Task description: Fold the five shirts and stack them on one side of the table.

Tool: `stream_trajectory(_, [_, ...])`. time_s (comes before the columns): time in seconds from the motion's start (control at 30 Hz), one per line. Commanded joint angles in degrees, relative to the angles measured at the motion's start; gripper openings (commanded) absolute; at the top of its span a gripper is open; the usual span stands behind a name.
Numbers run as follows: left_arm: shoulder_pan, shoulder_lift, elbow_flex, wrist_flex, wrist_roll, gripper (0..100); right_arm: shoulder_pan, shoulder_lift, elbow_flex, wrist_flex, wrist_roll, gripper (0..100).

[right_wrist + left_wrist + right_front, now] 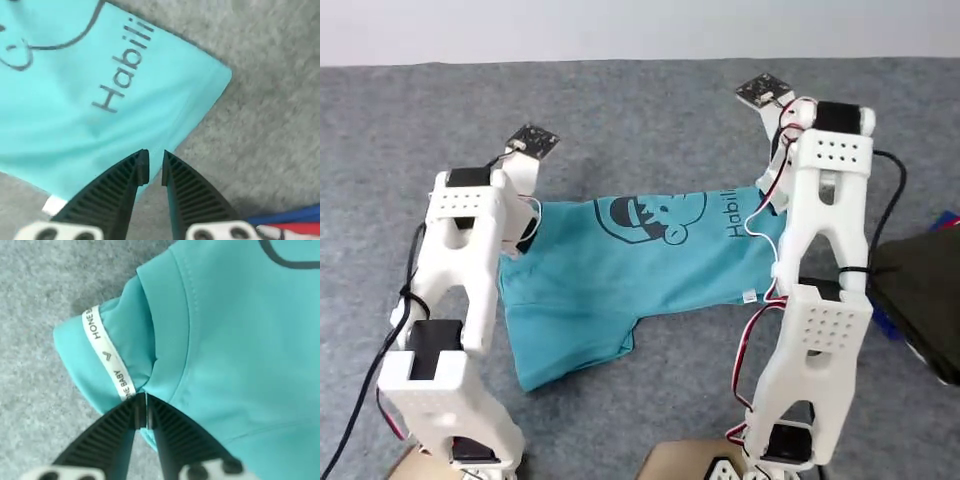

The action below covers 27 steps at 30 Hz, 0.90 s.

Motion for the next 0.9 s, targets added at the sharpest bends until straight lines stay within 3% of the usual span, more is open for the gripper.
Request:
stream_trajectory(0.0, [-0.2,-0.4,-3.3,3.4,0.4,1,0.3,-2.5,-1.7,2.9,-4.7,5.8])
stream_trajectory(0.2, [-0.4,-0.4,-7.2,10.9,0.5,1,0.6,-12.0,16.4,2.7,-4.8,19.1])
stream_trajectory(0.43, [-0.5,-0.4,-11.3,16.0,0.5,1,0.5,-23.2,34.3,2.2,-0.3,19.1])
stream_trajectory(0.87, [-0.6,-0.4,-11.3,18.4,2.5,1,5.1,-23.4,49.5,-7.6,9.8,19.1])
